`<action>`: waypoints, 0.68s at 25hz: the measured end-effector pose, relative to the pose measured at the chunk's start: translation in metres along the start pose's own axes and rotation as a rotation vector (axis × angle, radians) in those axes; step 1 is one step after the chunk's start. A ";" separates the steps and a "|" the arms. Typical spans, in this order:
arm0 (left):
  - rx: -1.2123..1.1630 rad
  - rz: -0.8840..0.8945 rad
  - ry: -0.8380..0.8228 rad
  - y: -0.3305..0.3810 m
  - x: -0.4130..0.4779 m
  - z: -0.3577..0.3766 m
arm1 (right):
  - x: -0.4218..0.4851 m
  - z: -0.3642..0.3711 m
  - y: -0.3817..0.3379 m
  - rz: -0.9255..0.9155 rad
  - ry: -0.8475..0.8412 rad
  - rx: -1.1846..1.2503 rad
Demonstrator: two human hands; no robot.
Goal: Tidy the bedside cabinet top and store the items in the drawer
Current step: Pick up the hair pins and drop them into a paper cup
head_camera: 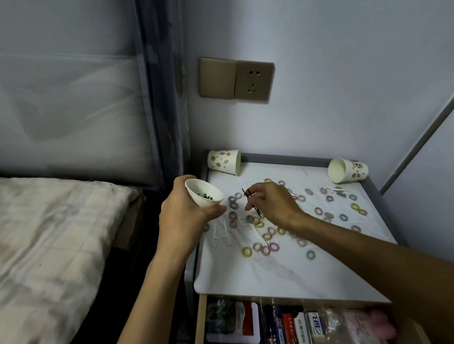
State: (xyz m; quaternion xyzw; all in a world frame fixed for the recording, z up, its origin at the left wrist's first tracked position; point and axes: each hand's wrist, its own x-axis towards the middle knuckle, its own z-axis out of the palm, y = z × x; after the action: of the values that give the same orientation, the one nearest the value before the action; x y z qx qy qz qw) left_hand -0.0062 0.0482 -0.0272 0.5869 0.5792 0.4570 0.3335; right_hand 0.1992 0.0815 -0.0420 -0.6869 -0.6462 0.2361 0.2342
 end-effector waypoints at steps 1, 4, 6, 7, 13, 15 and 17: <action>0.001 0.003 -0.006 0.000 0.000 0.001 | 0.002 -0.003 0.001 0.014 0.007 0.027; 0.032 0.007 -0.029 0.000 -0.001 0.004 | 0.004 -0.012 0.005 0.049 0.009 0.229; 0.041 0.005 -0.050 0.001 -0.002 0.008 | 0.004 -0.022 0.000 -0.001 0.008 0.335; 0.039 0.005 -0.065 0.001 -0.003 0.010 | 0.003 -0.029 -0.004 -0.063 -0.008 0.337; 0.055 0.055 -0.179 0.012 -0.015 0.027 | -0.011 -0.058 -0.046 -0.581 -0.229 -0.161; 0.048 0.083 -0.212 0.018 -0.023 0.032 | -0.021 -0.061 -0.051 -0.643 -0.268 -0.240; 0.031 0.086 -0.234 0.023 -0.031 0.037 | -0.032 -0.070 -0.045 -0.623 -0.199 -0.203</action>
State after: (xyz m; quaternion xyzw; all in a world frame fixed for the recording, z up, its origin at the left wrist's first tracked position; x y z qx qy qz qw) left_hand 0.0396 0.0206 -0.0241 0.6656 0.5174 0.3903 0.3700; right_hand 0.2068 0.0512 0.0411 -0.4500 -0.8648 0.1534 0.1612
